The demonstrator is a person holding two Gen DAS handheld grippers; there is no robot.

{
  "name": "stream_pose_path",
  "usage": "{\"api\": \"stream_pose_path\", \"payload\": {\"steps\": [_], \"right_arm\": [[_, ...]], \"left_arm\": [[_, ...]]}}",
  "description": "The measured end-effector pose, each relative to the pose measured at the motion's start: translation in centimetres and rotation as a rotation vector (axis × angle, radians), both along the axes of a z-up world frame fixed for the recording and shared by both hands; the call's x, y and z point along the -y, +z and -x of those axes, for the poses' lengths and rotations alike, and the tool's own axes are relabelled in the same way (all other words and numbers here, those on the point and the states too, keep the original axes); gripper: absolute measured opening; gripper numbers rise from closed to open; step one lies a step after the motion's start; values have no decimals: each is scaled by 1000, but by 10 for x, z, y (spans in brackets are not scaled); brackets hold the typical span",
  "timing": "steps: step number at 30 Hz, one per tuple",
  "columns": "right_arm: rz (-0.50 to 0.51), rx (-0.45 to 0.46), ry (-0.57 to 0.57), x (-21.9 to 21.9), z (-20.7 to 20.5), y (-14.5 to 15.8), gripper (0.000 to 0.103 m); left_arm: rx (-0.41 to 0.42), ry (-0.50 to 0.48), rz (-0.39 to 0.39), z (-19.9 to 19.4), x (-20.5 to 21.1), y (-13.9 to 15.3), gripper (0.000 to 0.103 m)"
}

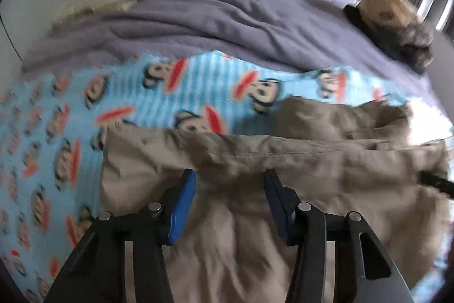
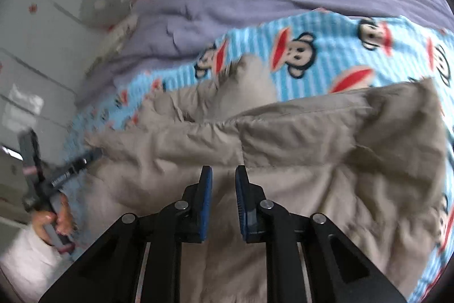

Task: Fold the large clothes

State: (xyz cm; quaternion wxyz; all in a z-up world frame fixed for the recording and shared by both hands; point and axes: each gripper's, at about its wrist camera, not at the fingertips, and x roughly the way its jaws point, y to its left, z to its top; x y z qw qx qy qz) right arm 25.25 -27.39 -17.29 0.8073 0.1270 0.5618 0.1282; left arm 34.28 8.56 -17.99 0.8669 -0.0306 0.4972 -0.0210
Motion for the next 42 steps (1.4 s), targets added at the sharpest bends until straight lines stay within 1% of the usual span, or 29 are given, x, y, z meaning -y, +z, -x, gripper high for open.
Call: {"api": "stream_pose_path", "payload": {"steps": [1, 2, 5, 7, 9, 10, 13, 18, 20, 23, 25, 27, 30, 31, 33, 36, 39, 42], "right_arm": [[63, 13, -3, -1, -3, -8, 18], [98, 22, -16, 2, -4, -11, 14], [137, 42, -129, 37, -4, -10, 12], [172, 61, -203, 68, 3, -5, 12], [211, 42, -239, 94, 6, -9, 12], [212, 17, -259, 106, 6, -16, 12], [169, -11, -324, 121, -1, -32, 12], [142, -59, -382, 132, -20, -58, 11], [131, -72, -391, 136, -25, -66, 9], [143, -69, -391, 136, -28, -70, 9], [169, -68, -380, 132, -31, -70, 9], [185, -67, -364, 124, -40, -71, 9], [189, -68, -369, 121, -41, -62, 11], [191, -62, -373, 120, -37, -56, 13], [207, -45, -377, 117, -31, -44, 14], [225, -16, -365, 110, -18, -27, 14], [209, 14, -357, 104, 2, -8, 14], [173, 33, -340, 94, 24, 9, 14]], "left_arm": [[2, 18, -42, -4, -2, -7, 53], [-5, 43, -54, -6, -8, -11, 53], [2, 115, -24, 0, -40, -15, 53], [-8, 114, -40, 2, -52, -22, 53], [-36, 102, -69, -3, -56, -35, 53], [-43, 102, -70, -5, -56, -40, 53], [-69, 122, -53, -18, -54, -59, 53], [-108, 166, 26, -33, -60, -83, 53], [-111, 168, 31, -35, -60, -87, 53], [-117, 166, 10, -37, -57, -91, 55], [-122, 182, -16, -37, -57, -88, 61], [-123, 192, -38, -34, -57, -79, 61], [-114, 189, -61, -25, -58, -62, 61], [-112, 187, -69, -22, -60, -57, 61], [-107, 185, -84, -12, -61, -46, 61], [-107, 169, -83, 6, -59, -32, 61], [-112, 144, -87, 27, -50, -20, 61], [-132, 114, -69, 48, -41, -14, 61]]}}
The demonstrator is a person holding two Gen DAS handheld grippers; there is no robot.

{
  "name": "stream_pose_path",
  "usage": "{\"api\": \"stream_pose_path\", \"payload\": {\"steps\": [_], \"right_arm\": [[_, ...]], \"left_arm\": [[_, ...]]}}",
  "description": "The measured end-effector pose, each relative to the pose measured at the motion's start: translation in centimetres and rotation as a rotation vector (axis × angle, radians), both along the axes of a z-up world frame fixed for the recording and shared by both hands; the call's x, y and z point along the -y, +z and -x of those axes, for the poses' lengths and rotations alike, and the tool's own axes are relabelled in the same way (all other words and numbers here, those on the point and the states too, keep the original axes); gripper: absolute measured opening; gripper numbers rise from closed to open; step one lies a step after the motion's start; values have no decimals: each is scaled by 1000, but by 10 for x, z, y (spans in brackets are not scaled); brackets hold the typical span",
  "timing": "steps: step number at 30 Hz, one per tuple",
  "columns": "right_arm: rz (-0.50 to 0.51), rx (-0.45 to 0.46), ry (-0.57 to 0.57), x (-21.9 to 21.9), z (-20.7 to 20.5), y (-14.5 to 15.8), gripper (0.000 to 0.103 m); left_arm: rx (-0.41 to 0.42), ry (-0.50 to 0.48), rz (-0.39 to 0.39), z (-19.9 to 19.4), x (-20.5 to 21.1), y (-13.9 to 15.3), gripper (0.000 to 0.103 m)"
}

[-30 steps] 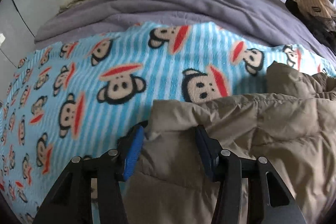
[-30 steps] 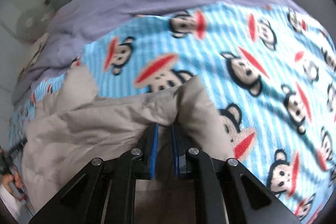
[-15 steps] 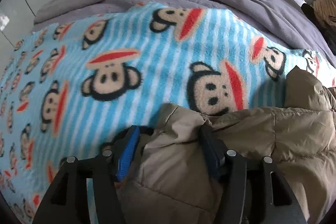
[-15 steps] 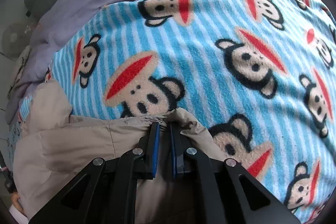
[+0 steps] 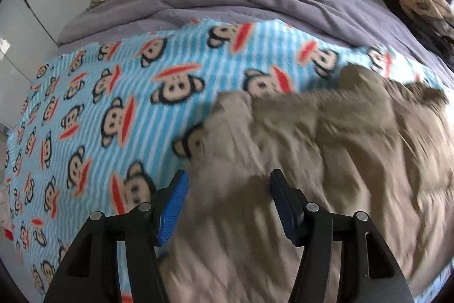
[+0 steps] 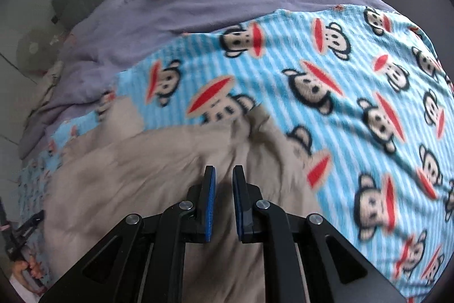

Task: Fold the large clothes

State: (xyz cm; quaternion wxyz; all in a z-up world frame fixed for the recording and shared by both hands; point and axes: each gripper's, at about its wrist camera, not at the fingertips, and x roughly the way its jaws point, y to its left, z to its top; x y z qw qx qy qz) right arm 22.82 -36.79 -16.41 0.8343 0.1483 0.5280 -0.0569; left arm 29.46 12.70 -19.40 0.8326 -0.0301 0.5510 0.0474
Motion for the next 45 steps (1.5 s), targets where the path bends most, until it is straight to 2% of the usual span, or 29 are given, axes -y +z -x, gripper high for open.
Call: {"api": "stream_pose_path", "payload": {"steps": [9, 10, 12, 13, 14, 19, 23, 25, 26, 30, 32, 33, 36, 37, 38, 39, 42, 45], "right_arm": [[-103, -27, 19, -27, 90, 18, 14], [-113, -43, 22, -31, 101, 18, 16], [-116, -62, 25, -39, 125, 19, 30], [-117, -70, 22, -42, 137, 19, 45], [-119, -73, 20, -45, 148, 19, 51], [-159, -120, -7, -51, 184, 8, 51], [-192, -165, -17, -55, 200, -8, 52], [-211, -183, -18, -57, 205, -15, 55], [-217, -185, -17, -57, 207, -18, 61], [-259, -195, -33, -59, 215, -27, 68], [-288, -189, -51, -59, 217, -30, 79], [-307, -186, -58, -58, 218, -31, 81], [-368, -165, -81, -56, 218, -34, 82], [-393, -160, -88, -55, 218, -35, 87], [-431, -153, -100, -53, 217, -38, 98], [-456, -149, -111, -52, 217, -40, 102], [-514, -141, -159, -46, 216, -49, 103], [-578, -139, -197, -41, 214, -58, 103]], "left_arm": [[-90, -44, 64, 71, 28, 6, 61], [-105, -59, 67, 81, 32, 5, 61], [-122, -85, 59, 103, 39, 4, 61], [-126, -91, 57, 110, 41, 4, 61], [-132, -100, 55, 120, 44, 4, 61], [-169, -96, 90, 150, 47, -1, 61], [-190, -58, 138, 174, 47, -10, 61], [-188, -49, 168, 184, 46, -13, 86], [-180, -36, 171, 189, 45, -14, 103], [-175, -20, 190, 201, 42, -17, 103], [-184, -8, 216, 203, 39, -19, 103], [-189, 3, 231, 203, 37, -20, 103], [-182, 43, 280, 202, 25, -24, 103], [-180, 60, 302, 201, 21, -24, 103], [-179, 77, 325, 200, 17, -25, 103], [-176, 94, 347, 199, 13, -26, 103], [-171, 139, 404, 194, -2, -29, 103], [-154, 194, 493, 190, -23, -32, 103]]}}
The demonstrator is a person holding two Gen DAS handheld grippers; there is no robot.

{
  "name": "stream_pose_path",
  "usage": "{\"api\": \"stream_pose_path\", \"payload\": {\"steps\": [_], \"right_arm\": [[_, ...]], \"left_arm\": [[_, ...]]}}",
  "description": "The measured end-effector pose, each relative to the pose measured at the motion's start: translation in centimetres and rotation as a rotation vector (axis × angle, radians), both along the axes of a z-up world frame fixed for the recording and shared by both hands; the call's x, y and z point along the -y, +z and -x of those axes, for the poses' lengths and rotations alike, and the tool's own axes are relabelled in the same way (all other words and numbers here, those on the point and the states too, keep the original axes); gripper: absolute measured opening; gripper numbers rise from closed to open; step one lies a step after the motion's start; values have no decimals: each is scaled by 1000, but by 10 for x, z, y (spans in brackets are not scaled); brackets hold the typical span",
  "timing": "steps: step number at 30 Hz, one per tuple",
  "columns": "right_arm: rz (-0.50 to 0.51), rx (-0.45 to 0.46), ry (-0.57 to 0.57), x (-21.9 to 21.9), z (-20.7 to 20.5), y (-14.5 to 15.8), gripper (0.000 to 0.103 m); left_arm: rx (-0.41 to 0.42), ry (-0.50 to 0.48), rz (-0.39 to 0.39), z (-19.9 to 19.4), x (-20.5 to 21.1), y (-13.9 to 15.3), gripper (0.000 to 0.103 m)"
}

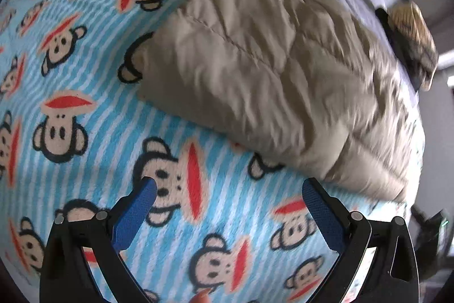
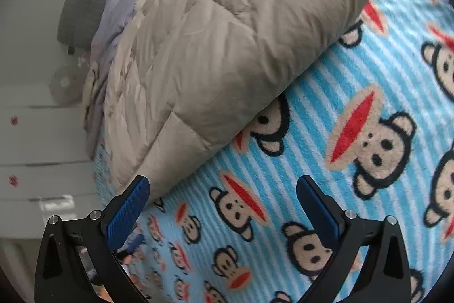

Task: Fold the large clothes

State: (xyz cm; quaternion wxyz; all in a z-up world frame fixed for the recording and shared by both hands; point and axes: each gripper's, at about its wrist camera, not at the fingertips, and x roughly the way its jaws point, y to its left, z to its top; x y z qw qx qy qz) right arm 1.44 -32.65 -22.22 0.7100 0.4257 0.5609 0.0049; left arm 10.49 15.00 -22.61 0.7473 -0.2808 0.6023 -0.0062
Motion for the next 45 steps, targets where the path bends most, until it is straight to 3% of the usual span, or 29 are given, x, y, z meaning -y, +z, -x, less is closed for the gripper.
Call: {"api": "stream_pose_path", "payload": {"steps": [3, 6, 15, 21, 30, 35, 39, 40, 41, 43, 45], "right_arm": [[-62, -11, -9, 2, -4, -6, 103], [-86, -8, -11, 3, -8, -10, 103], [-186, 50, -97, 15, -21, -17, 103], [-246, 71, -133, 19, -32, -34, 103], [-402, 155, -194, 10, -59, -65, 103], [-422, 172, -240, 4, -66, -74, 103], [-440, 158, -250, 4, -66, -73, 102], [-442, 150, -256, 3, -66, -72, 97], [-436, 131, -263, 4, -66, -72, 79], [-412, 96, -269, 4, -65, -70, 50], [-412, 111, -259, 3, -64, -66, 39]], "left_arm": [[-18, 79, 128, -5, -22, -10, 103], [-14, 124, 199, -14, -46, -20, 103], [60, 150, 382, -52, -78, -47, 103], [83, 169, 399, -70, -85, -60, 103], [121, 236, 444, -92, -50, -78, 103], [101, 254, 419, -102, -38, -82, 101], [153, 247, 474, -102, -38, -77, 43], [166, 246, 484, -102, -39, -75, 38], [181, 239, 492, -101, -41, -72, 30], [199, 216, 479, -98, -43, -63, 26], [231, 179, 445, -98, -41, -49, 24]]}}
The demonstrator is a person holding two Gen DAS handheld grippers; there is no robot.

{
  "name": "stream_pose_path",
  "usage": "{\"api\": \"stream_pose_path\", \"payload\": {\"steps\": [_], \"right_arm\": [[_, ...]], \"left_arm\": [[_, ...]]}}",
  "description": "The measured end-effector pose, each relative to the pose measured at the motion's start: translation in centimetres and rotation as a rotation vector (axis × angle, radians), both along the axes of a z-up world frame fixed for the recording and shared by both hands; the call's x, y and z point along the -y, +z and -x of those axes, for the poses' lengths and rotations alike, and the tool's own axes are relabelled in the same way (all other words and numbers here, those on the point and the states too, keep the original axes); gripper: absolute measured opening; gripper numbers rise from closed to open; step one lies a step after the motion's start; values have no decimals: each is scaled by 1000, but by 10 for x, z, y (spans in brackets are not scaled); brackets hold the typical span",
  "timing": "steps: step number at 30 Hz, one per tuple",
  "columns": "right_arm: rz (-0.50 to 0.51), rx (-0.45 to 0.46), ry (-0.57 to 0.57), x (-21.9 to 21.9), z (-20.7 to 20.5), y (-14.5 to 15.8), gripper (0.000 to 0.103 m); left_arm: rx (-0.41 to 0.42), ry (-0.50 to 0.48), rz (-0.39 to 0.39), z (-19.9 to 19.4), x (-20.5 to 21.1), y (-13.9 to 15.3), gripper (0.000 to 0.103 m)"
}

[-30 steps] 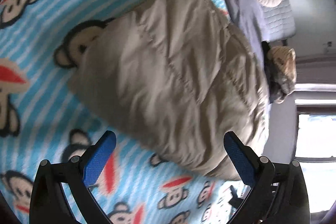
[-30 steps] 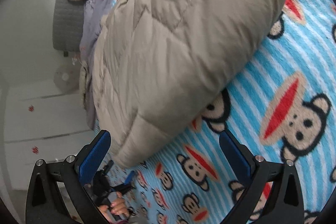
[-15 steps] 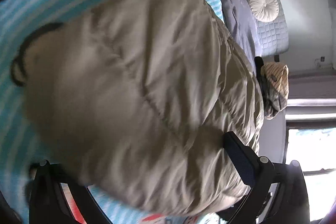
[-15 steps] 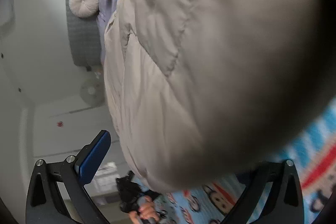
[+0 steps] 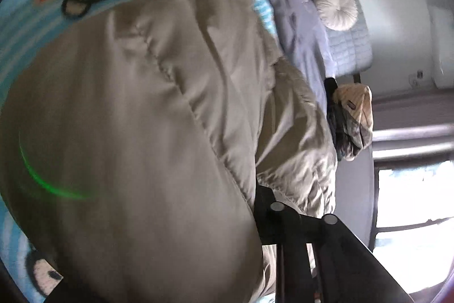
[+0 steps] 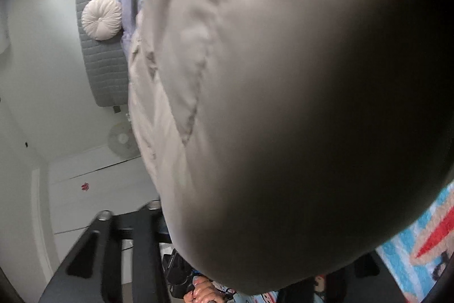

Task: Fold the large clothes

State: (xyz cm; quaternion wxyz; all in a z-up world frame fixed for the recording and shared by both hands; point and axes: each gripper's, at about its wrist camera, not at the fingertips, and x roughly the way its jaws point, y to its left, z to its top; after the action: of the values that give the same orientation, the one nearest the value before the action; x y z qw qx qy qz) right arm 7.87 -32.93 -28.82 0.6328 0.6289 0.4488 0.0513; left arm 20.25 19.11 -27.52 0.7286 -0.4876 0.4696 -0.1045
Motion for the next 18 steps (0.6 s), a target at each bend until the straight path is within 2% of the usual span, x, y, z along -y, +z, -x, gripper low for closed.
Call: {"api": "stream_pose_path", "payload": {"steps": [2, 8, 12, 18], "right_arm": [[19, 26, 15, -2, 0, 10, 31], [18, 85, 30, -3, 8, 33, 26], [37, 91, 45, -7, 23, 47, 26], [61, 60, 31, -11, 61, 58, 26]], "left_arm": [[39, -22, -24, 4, 0, 15, 24], [138, -107, -51, 23, -3, 56, 24], [147, -162, -65, 37, -5, 66, 23], [114, -240, -57, 76, -16, 64, 24]]}}
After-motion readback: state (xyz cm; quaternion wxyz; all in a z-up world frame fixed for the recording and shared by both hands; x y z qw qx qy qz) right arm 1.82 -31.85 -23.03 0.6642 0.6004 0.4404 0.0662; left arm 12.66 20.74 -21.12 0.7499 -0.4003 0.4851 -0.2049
